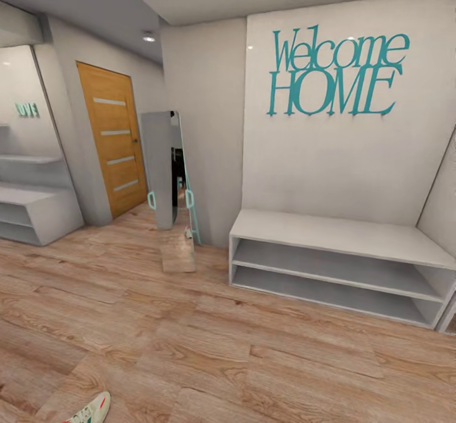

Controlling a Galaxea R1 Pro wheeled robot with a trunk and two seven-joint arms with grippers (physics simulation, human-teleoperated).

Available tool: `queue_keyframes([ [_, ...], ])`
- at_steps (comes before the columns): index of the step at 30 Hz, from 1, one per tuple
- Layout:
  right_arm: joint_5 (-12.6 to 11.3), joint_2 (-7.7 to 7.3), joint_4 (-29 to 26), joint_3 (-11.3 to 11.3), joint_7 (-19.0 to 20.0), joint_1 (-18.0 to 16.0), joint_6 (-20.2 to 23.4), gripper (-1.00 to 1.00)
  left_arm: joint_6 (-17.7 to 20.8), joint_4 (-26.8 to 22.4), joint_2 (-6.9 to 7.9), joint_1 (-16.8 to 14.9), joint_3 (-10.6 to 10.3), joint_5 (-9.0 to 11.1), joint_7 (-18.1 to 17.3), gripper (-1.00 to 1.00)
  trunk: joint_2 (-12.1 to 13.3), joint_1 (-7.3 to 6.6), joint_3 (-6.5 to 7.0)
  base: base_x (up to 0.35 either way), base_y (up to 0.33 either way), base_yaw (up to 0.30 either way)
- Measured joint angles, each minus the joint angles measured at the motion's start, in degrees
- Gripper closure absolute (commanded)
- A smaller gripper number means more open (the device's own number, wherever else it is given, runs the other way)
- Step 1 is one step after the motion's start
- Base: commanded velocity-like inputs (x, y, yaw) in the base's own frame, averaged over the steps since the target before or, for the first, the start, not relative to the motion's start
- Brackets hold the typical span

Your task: Pick up the two gym shoes and the two sandals from the corridor floor and place them onto the hallstand (shoe rack) in the corridor, making sure they are on the rack and not on the floor. Arrange them so the two gym shoes are next to each other and the two sandals are next to each other.

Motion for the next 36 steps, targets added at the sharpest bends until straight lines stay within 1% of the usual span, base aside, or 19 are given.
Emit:
queue_keyframes([
  [17,0.05,0.01,-0.42,0.07,-0.24,0.0,-0.01,-1.0,-0.14,-0.08,-0.03,0.0,0.0,-0.02,-0.08,-1.0,0.0,0.0,0.01,0.0,0.0,-0.006],
  [27,0.07,0.0,-1.46,0.0,-0.32,0.0,0.08,-1.0,-0.06,-0.06,0.05,-0.1,0.0,-0.02,-0.04,-1.0,0.0,0.0,0.36,-0.009,0.011,-0.217],
  [31,0.07,0.0,-1.54,-0.01,-0.32,-0.01,0.08,-1.0,-0.06,-0.06,0.05,-0.1,0.0,-0.02,-0.02,-1.0,0.01,0.01,0.53,-0.139,0.14,-0.239],
  [36,0.07,-0.02,-1.56,-0.01,-0.36,0.0,0.09,-1.0,-0.06,-0.07,0.09,-0.09,0.0,-0.01,-0.04,-1.0,0.01,0.02,0.63,-0.2,0.198,-0.107],
])
